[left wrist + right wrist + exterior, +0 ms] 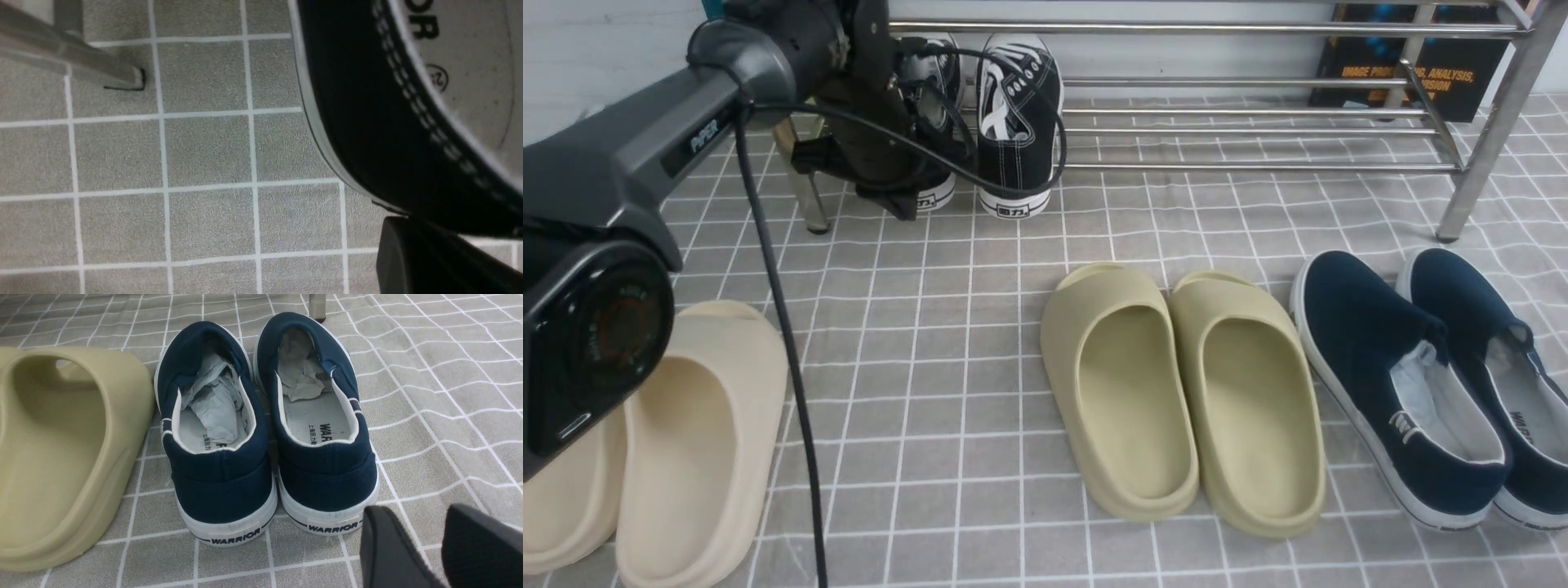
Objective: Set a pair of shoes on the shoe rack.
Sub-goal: Use the left arm to put a shoe into the shoe rack
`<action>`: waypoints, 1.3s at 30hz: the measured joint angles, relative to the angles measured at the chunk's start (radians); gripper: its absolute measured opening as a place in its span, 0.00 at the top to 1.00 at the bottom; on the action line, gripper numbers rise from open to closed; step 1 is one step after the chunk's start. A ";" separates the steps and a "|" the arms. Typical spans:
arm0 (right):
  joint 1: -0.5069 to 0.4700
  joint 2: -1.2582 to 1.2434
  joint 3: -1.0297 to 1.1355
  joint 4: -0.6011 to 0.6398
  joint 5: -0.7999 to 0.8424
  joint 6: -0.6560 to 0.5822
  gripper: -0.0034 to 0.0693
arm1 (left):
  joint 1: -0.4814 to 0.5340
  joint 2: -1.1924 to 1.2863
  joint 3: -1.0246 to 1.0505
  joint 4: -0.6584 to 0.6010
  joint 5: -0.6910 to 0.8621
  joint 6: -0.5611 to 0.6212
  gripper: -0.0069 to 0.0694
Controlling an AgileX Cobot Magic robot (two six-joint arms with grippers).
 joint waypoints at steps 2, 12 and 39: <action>0.000 0.000 0.000 0.000 0.000 0.000 0.61 | 0.000 0.000 0.000 0.017 -0.025 -0.034 0.93; 0.000 0.000 0.000 0.000 0.000 0.000 0.61 | 0.034 0.000 0.000 0.009 -0.077 -0.129 0.93; 0.000 0.000 0.000 0.000 0.000 0.000 0.61 | -0.077 0.005 -0.013 -0.203 -0.229 0.010 0.93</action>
